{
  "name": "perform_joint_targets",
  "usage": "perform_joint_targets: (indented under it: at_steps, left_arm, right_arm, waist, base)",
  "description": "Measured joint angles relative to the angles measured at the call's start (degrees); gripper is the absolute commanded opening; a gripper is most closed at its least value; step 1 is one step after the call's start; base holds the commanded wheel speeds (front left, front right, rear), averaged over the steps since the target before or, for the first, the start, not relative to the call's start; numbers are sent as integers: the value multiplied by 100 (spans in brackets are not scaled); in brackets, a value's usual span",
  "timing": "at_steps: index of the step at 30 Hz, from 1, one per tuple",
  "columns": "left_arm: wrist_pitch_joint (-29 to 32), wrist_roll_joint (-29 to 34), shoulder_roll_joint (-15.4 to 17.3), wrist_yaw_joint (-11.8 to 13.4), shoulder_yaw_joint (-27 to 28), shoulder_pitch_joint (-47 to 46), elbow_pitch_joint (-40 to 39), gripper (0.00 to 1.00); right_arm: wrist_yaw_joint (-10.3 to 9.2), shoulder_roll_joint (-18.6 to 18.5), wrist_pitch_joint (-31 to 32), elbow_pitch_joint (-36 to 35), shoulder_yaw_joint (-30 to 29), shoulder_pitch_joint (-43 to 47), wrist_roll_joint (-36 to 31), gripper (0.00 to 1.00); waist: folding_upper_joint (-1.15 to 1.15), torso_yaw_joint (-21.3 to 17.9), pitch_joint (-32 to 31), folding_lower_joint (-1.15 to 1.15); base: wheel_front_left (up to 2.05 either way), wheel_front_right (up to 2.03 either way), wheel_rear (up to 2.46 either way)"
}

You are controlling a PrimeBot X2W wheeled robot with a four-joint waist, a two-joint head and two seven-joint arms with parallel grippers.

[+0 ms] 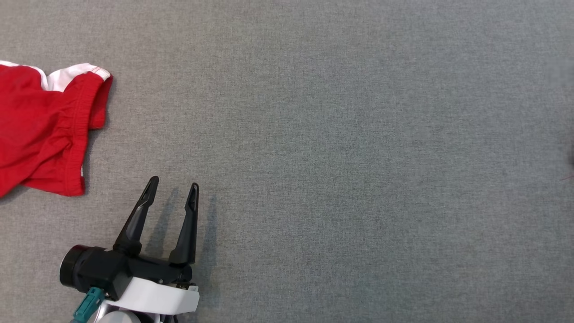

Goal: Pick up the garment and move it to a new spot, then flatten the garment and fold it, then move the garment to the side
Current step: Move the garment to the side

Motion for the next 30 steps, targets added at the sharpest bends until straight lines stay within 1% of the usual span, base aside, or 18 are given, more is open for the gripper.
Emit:
perform_joint_targets:
  at_steps: [1, 2, 4, 6, 8, 10, 13, 16, 20, 22, 25, 28, 30]
  left_arm:
    - [0, 0, -3, -8, 12, 0, -2, 100]
    - [0, -1, -2, -8, 25, 0, -2, 100]
    - [0, -3, -5, -14, 49, 1, 5, 100]
    - [0, -27, -9, -15, 75, 0, 12, 100]
    - [0, -47, -18, -15, 129, 0, 16, 100]
    - [0, -94, -22, -15, 209, 4, 30, 100]
    - [0, -146, -24, 14, 318, 85, 66, 100]
    - [0, -231, -29, 99, 410, 289, 113, 100]
    - [0, -394, -30, 291, 503, 461, 120, 100]
    - [0, -430, -31, 361, 545, 582, 132, 100]
    - [0, -447, -29, 442, 573, 752, 219, 100]
    - [0, -445, -31, 476, 565, 916, 372, 100]
    - [0, -447, -29, 500, 568, 1016, 455, 100]
  right_arm:
    - [0, 87, -27, 8, -122, -44, -112, 100]
    - [0, 158, -80, 1, -125, -45, -274, 100]
    - [1, 399, -308, -115, -177, -42, -396, 100]
    - [1, 565, -605, -392, -222, -37, -535, 100]
    - [0, 751, -950, -713, -231, 6, -513, 100]
    - [0, 1009, -1280, -1076, -105, 216, -406, 100]
    - [0, 1337, -1773, -1692, 196, 678, -157, 100]
    - [0, 1590, -2218, -2272, 648, 1385, 182, 100]
    - [0, 1935, -2498, -2893, 1046, 2479, 502, 100]
    - [0, 2157, -2562, -3032, 1218, 2992, 606, 100]
    - [0, 2480, -2607, -3059, 1352, 3572, 695, 100]
    - [0, 2771, -2619, -3111, 1505, 3988, 754, 100]
    - [0, 2930, -2621, -3081, 1508, 4217, 751, 100]
  waist:
    - [0, -3, -15, 0]
    - [0, -6, -34, 0]
    - [0, -18, -88, 0]
    - [0, -35, -167, 0]
    - [0, -50, -272, 0]
    - [0, -66, -411, 0]
    - [0, -94, -686, 0]
    - [0, -123, -1031, 0]
    - [0, -146, -1500, 0]
    - [0, -151, -1715, 0]
    - [0, -166, -1979, 0]
    - [0, -191, -2183, 0]
    - [0, -229, -2268, 0]
  base:
    - [0, 0, 0]
    - [0, 0, 0]
    - [0, 0, 0]
    - [0, 0, 0]
    - [0, 0, 0]
    - [0, 0, 0]
    - [0, 0, 0]
    - [0, 0, 0]
    - [0, 0, 0]
    - [0, 0, 0]
    - [0, 0, 0]
    - [0, 0, 0]
    - [0, 0, 0]
